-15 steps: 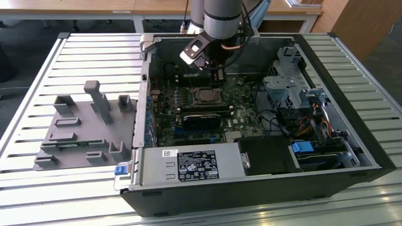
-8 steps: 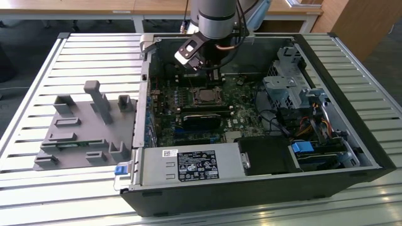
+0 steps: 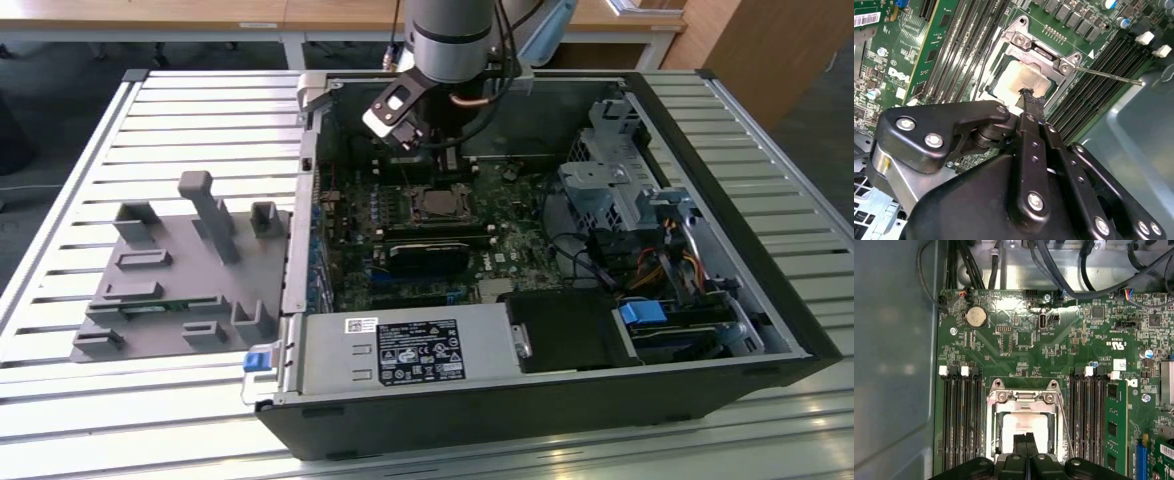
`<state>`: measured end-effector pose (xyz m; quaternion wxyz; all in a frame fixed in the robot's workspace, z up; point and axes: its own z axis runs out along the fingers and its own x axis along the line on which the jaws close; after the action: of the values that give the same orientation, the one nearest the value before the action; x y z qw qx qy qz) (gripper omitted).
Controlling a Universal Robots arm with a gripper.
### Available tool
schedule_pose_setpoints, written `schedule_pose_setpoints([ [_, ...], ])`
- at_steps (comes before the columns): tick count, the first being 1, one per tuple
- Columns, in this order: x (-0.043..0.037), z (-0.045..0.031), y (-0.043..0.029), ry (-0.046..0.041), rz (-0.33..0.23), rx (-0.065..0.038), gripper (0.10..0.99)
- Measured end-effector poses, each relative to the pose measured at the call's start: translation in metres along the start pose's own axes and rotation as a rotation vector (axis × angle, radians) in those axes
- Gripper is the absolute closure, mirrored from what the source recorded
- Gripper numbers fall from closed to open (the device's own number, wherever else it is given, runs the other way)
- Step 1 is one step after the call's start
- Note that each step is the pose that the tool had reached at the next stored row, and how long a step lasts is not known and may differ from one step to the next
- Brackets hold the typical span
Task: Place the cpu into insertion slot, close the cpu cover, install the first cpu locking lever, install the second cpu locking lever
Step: 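Install the first cpu locking lever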
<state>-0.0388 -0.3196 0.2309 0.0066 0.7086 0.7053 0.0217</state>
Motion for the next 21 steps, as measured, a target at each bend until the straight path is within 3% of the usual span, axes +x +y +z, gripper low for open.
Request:
schedule_pose_setpoints([
  [4, 0.0000, -0.0020, 0.0000, -0.0001, 0.000, 0.000, 0.980],
  [14, 0.0003, -0.0165, 0.0007, 0.0000, 0.000, 0.003, 0.980],
  [19, 0.0005, -0.0270, 0.0011, 0.0000, 0.000, 0.007, 0.980],
  [21, 0.0007, -0.0344, 0.0014, 0.0000, 0.000, 0.008, 0.980],
])
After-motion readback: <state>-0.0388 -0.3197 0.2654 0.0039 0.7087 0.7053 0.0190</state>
